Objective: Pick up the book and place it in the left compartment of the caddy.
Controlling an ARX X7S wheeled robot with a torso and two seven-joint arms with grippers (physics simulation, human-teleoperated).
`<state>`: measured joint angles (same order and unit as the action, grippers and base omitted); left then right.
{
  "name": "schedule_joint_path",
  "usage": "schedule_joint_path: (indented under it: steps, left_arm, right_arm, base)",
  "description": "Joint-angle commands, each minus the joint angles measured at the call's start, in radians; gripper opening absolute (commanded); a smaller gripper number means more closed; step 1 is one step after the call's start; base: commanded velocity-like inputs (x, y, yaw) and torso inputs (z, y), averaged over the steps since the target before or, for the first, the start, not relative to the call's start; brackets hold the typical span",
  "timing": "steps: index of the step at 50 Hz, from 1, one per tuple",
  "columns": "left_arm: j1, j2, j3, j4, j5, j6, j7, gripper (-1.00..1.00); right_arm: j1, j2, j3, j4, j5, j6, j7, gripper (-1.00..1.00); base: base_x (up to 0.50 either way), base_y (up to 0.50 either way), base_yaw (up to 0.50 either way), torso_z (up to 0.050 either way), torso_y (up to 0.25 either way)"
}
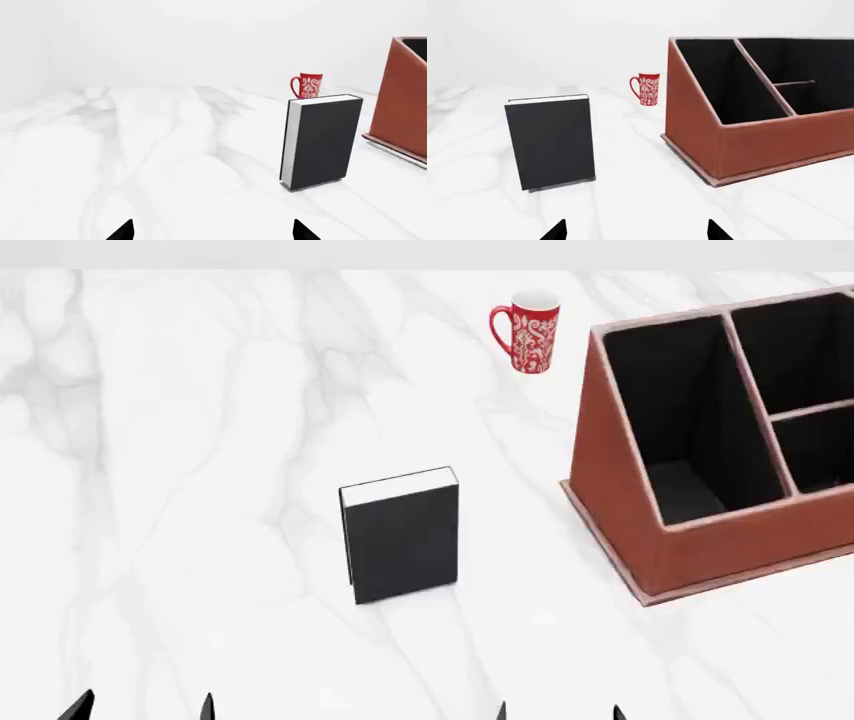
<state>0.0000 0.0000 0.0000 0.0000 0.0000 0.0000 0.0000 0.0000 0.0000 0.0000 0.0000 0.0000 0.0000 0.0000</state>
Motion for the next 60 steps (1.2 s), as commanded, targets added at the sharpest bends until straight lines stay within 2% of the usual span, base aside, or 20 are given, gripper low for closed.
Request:
schedule_joint_path:
  steps: [1, 24, 25, 26, 31, 39, 50, 60]
  left_arm:
    - [-0.006, -0.016, 0.009, -0.012, -0.028, 0.004, -0.017, 1.00]
    - [-0.001, -0.061, 0.071, 0.002, -0.038, -0.020, -0.121, 1.00]
    - [0.001, -0.063, 0.073, 0.005, -0.044, -0.017, -0.118, 1.00]
    - [0.002, -0.026, 0.043, 0.004, 0.015, -0.031, -0.034, 1.00]
    - [0.013, -0.041, 0.054, 0.023, -0.017, -0.013, -0.041, 1.00]
    - [0.015, -0.058, 0.066, 0.043, -0.023, -0.037, -0.071, 1.00]
    - [0.068, -0.092, 0.059, 0.301, 0.016, -0.172, -0.134, 1.00]
    - [0.104, -0.115, 0.082, 0.655, 0.130, -0.398, -0.184, 1.00]
  right_arm:
    - [0.000, 0.016, -0.017, -0.008, 0.034, 0.016, 0.006, 1.00]
    - [-0.004, 0.069, -0.088, -0.004, 0.049, 0.015, 0.074, 1.00]
    - [-0.005, 0.070, -0.086, -0.008, 0.058, 0.020, 0.074, 1.00]
    - [-0.010, 0.024, -0.029, -0.008, 0.025, -0.006, 0.027, 1.00]
    - [-0.029, 0.043, -0.056, -0.010, 0.012, -0.075, 0.045, 1.00]
    - [-0.034, 0.055, -0.049, -0.043, 0.064, -0.051, 0.065, 1.00]
    - [-0.094, 0.080, -0.004, -0.421, 0.196, 0.113, 0.113, 1.00]
    - [-0.121, 0.112, 0.073, -0.726, 0.308, 0.218, 0.183, 1.00]
  base:
    - [0.00, 0.00, 0.00, 0.000, 0.000]
    - [0.00, 0.00, 0.00, 0.000, 0.000]
    - [0.00, 0.00, 0.00, 0.000, 0.000]
    - [0.00, 0.00, 0.00, 0.000, 0.000]
    - [0.00, 0.00, 0.00, 0.000, 0.000]
    - [0.00, 0.00, 0.00, 0.000, 0.000]
    - [0.00, 0.00, 0.00, 0.000, 0.000]
    - [0.00, 0.00, 0.00, 0.000, 0.000]
